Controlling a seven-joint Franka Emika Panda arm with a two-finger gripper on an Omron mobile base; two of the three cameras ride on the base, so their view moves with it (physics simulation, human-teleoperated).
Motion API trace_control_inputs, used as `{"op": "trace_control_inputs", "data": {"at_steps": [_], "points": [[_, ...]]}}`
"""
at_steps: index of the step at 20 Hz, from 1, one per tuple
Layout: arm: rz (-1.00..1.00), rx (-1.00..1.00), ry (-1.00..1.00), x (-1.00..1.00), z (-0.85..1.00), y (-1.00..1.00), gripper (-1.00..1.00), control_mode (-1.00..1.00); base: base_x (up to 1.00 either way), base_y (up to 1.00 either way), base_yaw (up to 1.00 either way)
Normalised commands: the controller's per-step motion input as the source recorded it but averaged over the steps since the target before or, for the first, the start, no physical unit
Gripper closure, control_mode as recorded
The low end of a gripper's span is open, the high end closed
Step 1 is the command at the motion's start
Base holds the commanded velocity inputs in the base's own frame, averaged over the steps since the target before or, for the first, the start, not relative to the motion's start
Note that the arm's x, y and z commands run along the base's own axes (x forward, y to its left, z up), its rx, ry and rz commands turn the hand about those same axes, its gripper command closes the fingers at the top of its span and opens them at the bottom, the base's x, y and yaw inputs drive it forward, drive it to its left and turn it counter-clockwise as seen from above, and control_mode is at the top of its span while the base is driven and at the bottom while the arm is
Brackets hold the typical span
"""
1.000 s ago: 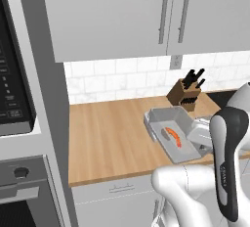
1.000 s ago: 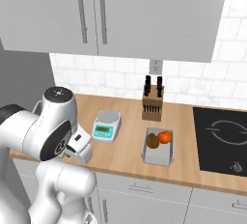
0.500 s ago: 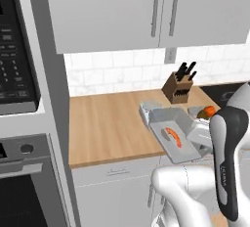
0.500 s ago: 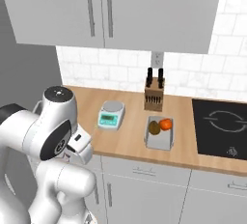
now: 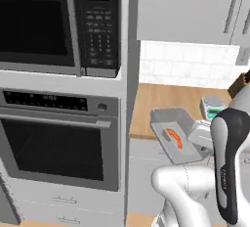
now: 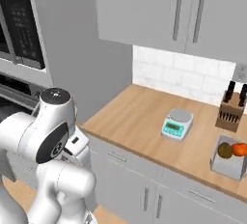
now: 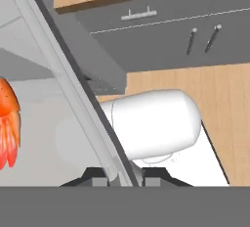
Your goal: Take the meat container that has the shrimp and place it on the second highest rack of the freezer. Then take the vegetable container that has the avocado and squash and place it on the highest rack of the freezer.
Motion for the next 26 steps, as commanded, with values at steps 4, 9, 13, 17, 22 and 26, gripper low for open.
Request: {"op": "trace_control_inputs", "data": {"at_steps": [4,9,13,17,22,26], "points": [[0.00,0.00,0.00,0.00,0.00,0.00,1.00,1.00,0.00,0.79,0.89],[0.00,0.00,0.00,0.00,0.00,0.00,1.00,1.00,0.11,0.63,0.82],[0.00,0.00,0.00,0.00,0.00,0.00,1.00,1.00,0.84,0.42,0.35],[0.00,0.00,0.00,0.00,0.00,0.00,1.00,1.00,1.00,0.78,0.14],[0.00,0.00,0.00,0.00,0.00,0.00,1.00,1.00,0.96,0.86,0.04],[0.00,0.00,0.00,0.00,0.00,0.00,1.00,1.00,0.73,0.84,0.00]]}}
